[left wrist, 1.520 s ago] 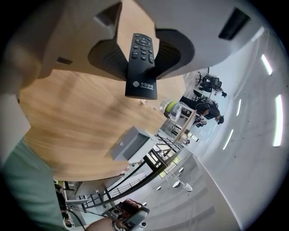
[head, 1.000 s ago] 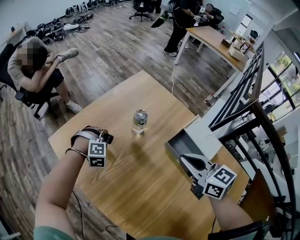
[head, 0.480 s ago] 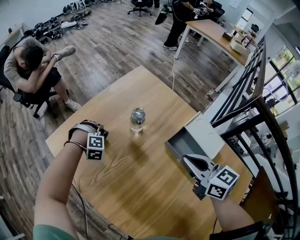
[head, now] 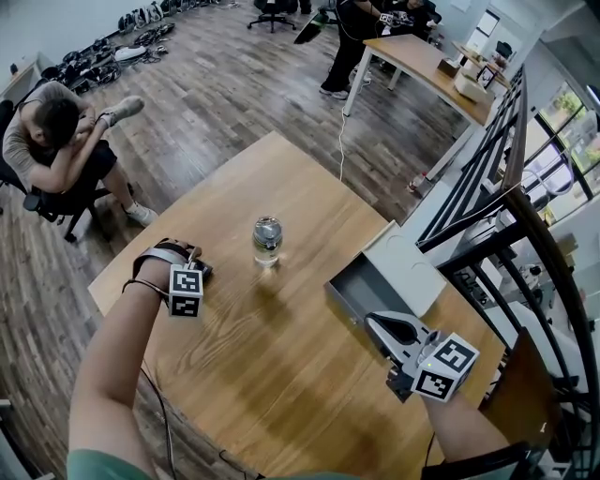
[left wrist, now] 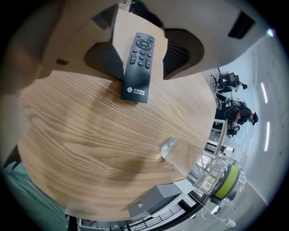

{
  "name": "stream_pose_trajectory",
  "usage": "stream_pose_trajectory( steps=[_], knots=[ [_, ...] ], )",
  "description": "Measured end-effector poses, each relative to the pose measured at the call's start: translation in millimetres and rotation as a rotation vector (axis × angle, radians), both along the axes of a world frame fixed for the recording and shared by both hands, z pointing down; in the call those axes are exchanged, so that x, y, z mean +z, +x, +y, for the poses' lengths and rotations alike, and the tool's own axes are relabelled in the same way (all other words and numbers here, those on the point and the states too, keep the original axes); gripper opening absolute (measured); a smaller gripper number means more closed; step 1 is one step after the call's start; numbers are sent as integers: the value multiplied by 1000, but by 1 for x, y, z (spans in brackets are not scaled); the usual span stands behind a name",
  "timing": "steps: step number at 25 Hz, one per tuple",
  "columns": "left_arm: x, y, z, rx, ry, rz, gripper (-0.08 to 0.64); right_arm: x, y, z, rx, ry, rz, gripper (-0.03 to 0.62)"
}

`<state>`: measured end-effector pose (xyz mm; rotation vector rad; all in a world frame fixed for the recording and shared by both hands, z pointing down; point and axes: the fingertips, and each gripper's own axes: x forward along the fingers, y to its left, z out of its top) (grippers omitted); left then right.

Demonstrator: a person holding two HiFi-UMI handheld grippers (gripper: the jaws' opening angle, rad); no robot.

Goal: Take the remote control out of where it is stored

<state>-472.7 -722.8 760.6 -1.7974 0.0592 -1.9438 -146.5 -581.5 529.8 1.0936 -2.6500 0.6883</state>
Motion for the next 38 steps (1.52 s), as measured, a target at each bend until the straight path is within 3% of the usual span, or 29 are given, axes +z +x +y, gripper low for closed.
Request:
stream_pose_trajectory(
  steps=[4, 15, 22, 25, 29, 38],
  knots=[
    [-8, 4, -1, -4, 15, 13, 282, -3, 0, 2, -6, 5, -5, -6],
    [-40, 17, 9, 14, 76, 48, 282, -28, 7, 20, -10, 45, 6, -5],
    [-70, 23, 31, -56, 70, 119, 281, -56, 19, 48, 5, 78, 21, -6],
    [-83, 26, 49, -80, 72, 151, 226, -69, 26, 65, 12, 93, 27, -6],
    [-105, 40, 72, -122, 97, 258, 7, -81, 35, 89, 27, 105, 26, -6],
    [-180, 118, 148, -306, -6, 687, 3, -118, 68, 150, 58, 157, 25, -5]
  ],
)
